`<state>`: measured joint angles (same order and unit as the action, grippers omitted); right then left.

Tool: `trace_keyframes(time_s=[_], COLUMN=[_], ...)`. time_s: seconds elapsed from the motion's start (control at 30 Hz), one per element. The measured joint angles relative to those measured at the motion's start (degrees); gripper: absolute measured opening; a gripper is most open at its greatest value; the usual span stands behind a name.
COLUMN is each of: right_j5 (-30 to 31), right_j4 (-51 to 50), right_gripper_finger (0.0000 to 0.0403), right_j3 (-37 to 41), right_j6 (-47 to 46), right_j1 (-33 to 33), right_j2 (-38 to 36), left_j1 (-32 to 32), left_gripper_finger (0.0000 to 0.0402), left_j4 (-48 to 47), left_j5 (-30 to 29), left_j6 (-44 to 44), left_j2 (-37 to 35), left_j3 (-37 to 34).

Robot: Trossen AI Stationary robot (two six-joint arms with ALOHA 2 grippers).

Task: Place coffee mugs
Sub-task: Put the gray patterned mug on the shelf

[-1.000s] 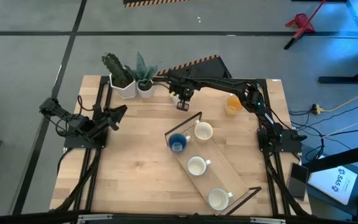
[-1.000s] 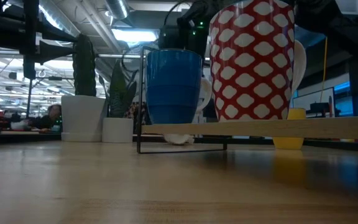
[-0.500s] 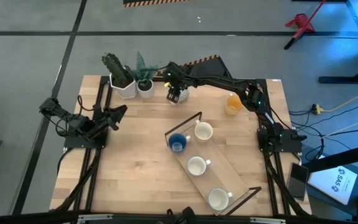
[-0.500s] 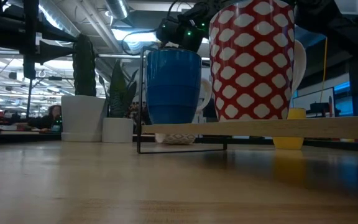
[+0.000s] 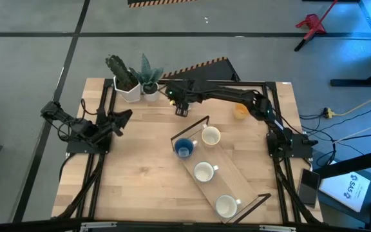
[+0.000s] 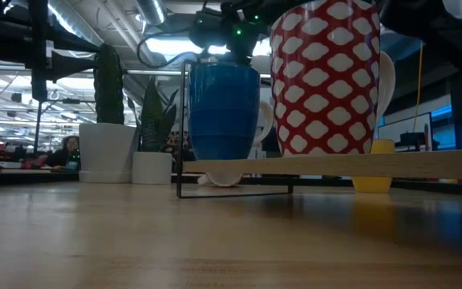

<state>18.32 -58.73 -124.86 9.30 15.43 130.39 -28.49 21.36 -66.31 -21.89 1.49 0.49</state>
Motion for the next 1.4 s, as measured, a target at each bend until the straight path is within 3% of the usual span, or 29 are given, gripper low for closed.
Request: trace_keyframes(time_s=[0.13, 0.23, 0.7, 0.97, 1.2, 1.4], right_j5=[3.1, -0.2, -3.9, 0.2, 0.0, 2.9], right_j4=[-1.4, -1.4, 3.9, 5.2, 5.6, 6.9], right_gripper_finger=[0.0214, 0.0214, 0.0214, 0.0214, 0.0212, 0.0171], right_j3=[1.4, 3.1, 8.5, 8.5, 8.5, 8.4], right_j6=[3.3, 3.5, 7.8, 9.3, 10.7, 10.7], right_j1=[-1.0, -0.2, 1.6, 2.8, 3.5, 3.3], right_j2=[0.0, 0.1, 0.1, 0.1, 1.4, 2.8], left_j1=[0.0, 0.0, 0.0, 0.0, 0.0, 0.0], left_gripper_finger=[0.0121, 0.0121, 0.0121, 0.0121, 0.0121, 0.0121], left_j4=[-1.5, -1.7, -2.5, -2.9, -2.9, -3.0], left_j5=[0.9, 1.0, 1.0, 0.4, 0.3, 0.2], left_j6=[0.0, 0.0, 0.0, 0.0, 0.0, 0.0], left_j2=[0.0, 0.0, 0.0, 0.0, 0.0, 0.0], left_j3=[0.0, 0.0, 0.0, 0.0, 0.0, 0.0])
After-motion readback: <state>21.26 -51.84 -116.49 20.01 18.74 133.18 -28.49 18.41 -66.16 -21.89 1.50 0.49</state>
